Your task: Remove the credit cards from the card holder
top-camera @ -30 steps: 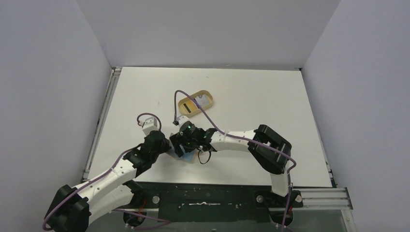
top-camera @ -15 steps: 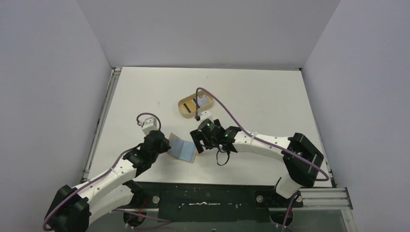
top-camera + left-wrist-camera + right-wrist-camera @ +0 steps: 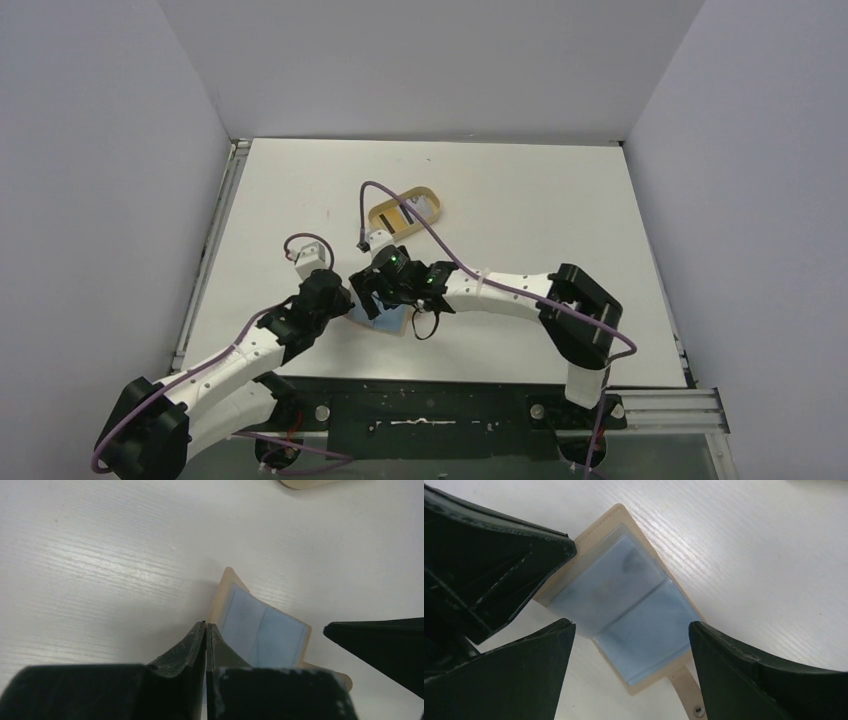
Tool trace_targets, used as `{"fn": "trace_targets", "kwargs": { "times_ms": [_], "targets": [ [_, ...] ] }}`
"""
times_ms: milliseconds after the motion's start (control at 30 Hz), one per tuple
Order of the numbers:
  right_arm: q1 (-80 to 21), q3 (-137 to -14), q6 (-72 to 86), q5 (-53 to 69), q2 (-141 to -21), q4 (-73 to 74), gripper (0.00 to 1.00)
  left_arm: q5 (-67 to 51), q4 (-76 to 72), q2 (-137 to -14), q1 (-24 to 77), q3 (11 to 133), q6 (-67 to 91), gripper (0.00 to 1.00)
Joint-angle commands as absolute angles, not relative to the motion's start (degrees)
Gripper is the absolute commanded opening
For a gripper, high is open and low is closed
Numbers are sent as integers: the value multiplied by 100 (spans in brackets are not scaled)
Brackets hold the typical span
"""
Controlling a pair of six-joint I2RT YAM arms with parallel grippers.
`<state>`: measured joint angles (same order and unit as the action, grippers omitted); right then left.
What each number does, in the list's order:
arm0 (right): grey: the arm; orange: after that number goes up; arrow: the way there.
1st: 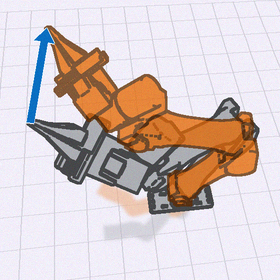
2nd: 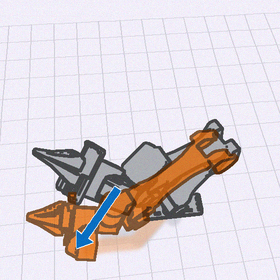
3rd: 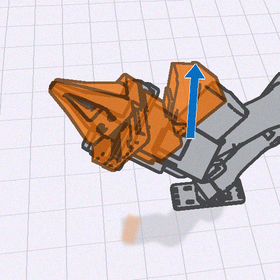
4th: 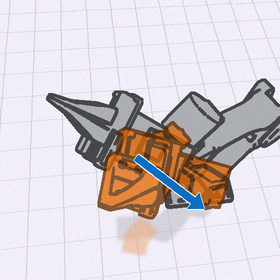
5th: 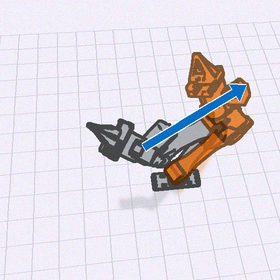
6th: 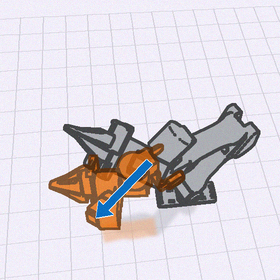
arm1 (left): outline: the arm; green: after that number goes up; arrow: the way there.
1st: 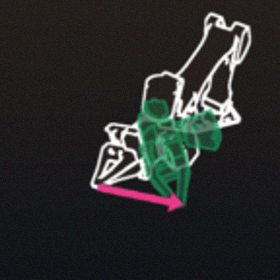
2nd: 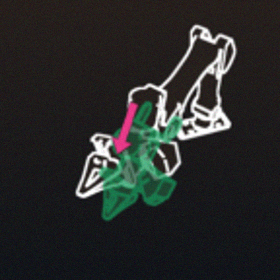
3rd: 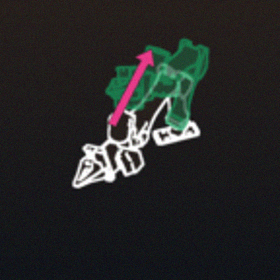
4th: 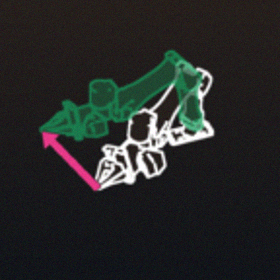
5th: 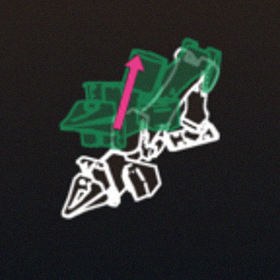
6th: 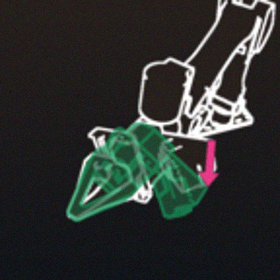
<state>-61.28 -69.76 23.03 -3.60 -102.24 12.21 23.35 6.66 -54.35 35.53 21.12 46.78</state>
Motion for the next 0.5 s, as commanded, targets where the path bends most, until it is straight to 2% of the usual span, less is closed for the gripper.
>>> {"fn": "trace_targets", "kwargs": {
  "times_ms": [0, 467],
  "targets": [
    [-6109, -7477, 2347, -140, -10553, 649, 88, 2311, 457, -5322, 3529, 2272, 4776, 0],
    [-6191, -7730, 2385, -85, -11177, 433, 88, 2276, 493, -5218, 3507, 2232, 4840, 0]
  ]
}}
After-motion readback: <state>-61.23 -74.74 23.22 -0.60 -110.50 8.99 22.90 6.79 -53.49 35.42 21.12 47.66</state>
